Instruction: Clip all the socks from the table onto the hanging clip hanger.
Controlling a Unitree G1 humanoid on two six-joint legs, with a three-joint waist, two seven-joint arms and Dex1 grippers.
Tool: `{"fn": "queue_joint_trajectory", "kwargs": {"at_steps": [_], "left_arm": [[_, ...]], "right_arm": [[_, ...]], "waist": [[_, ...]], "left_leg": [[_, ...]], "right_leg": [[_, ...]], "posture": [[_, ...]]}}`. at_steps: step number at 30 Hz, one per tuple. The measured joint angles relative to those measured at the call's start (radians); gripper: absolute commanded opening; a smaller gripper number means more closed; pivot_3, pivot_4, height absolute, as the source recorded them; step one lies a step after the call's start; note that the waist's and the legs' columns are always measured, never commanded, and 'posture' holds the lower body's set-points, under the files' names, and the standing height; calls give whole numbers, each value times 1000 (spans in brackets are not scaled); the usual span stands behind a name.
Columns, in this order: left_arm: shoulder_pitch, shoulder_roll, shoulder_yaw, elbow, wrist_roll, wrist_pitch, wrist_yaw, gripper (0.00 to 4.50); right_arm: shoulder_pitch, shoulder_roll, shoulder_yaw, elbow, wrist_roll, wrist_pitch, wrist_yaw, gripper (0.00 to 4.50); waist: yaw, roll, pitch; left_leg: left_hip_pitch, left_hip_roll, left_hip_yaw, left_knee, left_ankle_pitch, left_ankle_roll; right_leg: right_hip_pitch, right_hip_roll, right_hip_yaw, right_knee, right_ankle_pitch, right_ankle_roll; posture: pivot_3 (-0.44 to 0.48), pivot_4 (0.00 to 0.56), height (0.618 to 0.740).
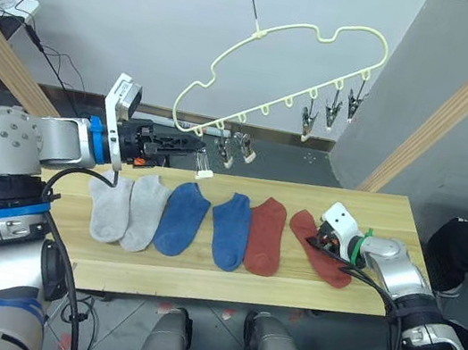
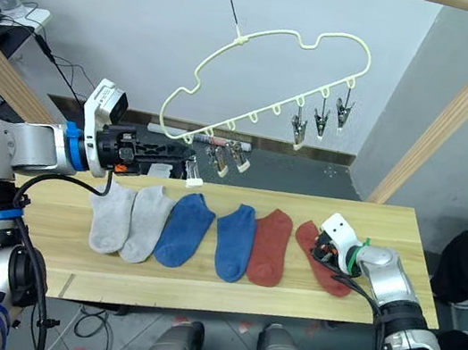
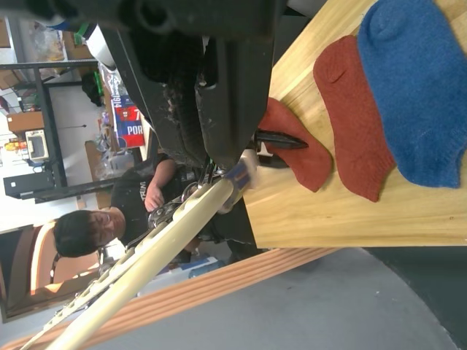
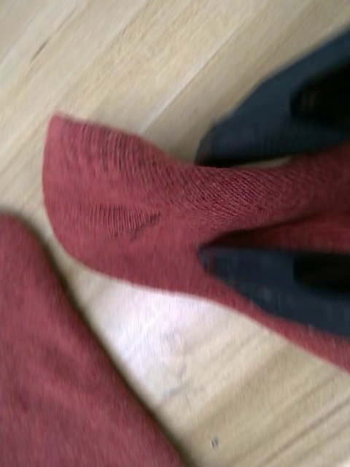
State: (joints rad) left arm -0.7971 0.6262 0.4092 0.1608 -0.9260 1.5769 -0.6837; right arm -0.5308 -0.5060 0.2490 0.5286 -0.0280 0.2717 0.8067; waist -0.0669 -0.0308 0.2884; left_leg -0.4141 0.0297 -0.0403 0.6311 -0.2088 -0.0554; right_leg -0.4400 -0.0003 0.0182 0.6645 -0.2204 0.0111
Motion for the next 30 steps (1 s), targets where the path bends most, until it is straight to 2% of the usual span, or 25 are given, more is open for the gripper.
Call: {"fn": "queue_joint_trajectory", "kwargs": {"at_steps": [1, 4, 8, 11, 14, 20, 30], "left_arm": [[1, -2, 0, -5, -1, -2, -1, 0], [2, -2, 0, -6, -1, -2, -3, 0], [-8, -8, 4, 14, 1, -3, 1, 0], [-17, -18, 15, 35, 2, -1, 13, 0], [-28, -31, 29, 53, 4, 1, 27, 0], [-56, -50, 41, 94, 8, 2, 58, 0], [-56, -63, 41, 91, 5, 3, 64, 0]], "right_arm": [[25, -15, -1, -51, 3, 1, 13, 7], [70, -54, -34, -190, 37, 45, 46, 7], [97, -62, -132, -572, 259, 310, 108, 7], [102, -57, -130, -806, 392, 463, 135, 7], [104, 9, -80, -925, 459, 572, 97, 7], [52, 135, -16, -969, 494, 657, -12, 7], [7, 178, 15, -908, 486, 639, -56, 7]], "waist": [[4, 0, 0], [8, 0, 0], [7, 0, 0], [11, 0, 0], [11, 0, 0], [12, 0, 0], [11, 0, 0]], "left_leg": [[0, 0, 0, 0, 0, 0], [-1, -1, 0, 0, 0, 0], [0, 1, -1, 0, 0, 0], [0, 1, -3, 0, 0, 0], [-1, 0, -2, 0, 0, 0], [-2, -1, -2, 1, 0, 0], [-2, 0, -2, 0, 0, 0]], "right_leg": [[0, 0, 0, 0, 0, 0], [-1, 0, 0, 0, 0, 0], [-1, 0, 0, 1, 0, 0], [0, 1, -2, 0, 0, 0], [0, 0, -1, 0, 0, 0], [-1, -1, -2, 0, 0, 0], [-1, -1, -2, 0, 0, 0]], "posture": [[8, 283, 740], [-1, 285, 740], [-6, 285, 740], [-18, 286, 740], [-18, 285, 740], [-16, 287, 740], [-7, 290, 740]]}}
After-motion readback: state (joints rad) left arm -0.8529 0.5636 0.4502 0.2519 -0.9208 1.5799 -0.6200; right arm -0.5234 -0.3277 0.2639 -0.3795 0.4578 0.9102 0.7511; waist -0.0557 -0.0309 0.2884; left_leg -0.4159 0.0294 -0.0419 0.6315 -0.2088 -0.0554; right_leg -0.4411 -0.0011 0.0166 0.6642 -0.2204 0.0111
